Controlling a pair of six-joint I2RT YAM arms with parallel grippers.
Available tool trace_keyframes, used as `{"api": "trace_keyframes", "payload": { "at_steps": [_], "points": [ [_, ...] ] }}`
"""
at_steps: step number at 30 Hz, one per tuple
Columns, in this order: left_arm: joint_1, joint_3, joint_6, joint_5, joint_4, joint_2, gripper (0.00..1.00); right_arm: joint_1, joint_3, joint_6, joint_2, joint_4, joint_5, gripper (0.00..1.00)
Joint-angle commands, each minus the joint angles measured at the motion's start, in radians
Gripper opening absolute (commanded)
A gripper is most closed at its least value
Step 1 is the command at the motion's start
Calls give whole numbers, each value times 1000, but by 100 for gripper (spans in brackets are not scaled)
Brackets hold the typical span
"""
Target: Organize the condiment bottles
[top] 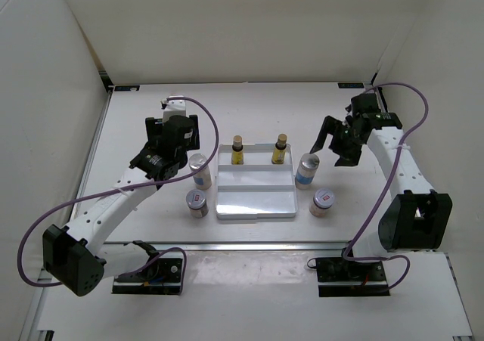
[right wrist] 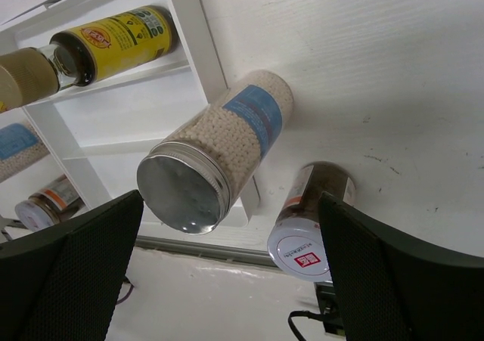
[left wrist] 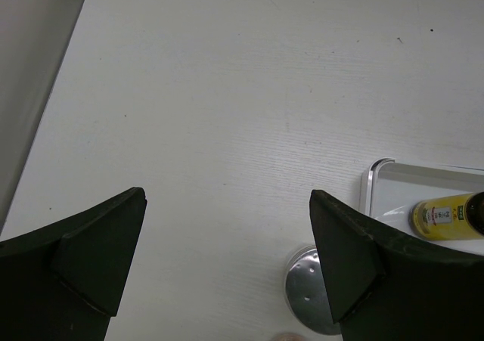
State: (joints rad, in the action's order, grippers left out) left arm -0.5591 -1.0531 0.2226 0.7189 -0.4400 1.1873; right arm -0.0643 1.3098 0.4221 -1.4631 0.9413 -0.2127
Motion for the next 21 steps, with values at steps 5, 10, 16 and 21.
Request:
{"api": "trace_keyframes", "payload": {
  "at_steps": [5,10,16,21],
  "points": [
    [-1,18,-17,19,11,-35,100,-38,46,-40,-11,-6,-5,100],
    [-1,18,-28,7,20,-35,100,-69,46,-40,-32,5,48,100],
    [-1,18,-37,7,20,-45,100,-127,65,-60,-58,-4,73,100],
    [-1,27,-37,7,20,-45,100,-175,129,-69,-134,33,126,100]
  ]
}}
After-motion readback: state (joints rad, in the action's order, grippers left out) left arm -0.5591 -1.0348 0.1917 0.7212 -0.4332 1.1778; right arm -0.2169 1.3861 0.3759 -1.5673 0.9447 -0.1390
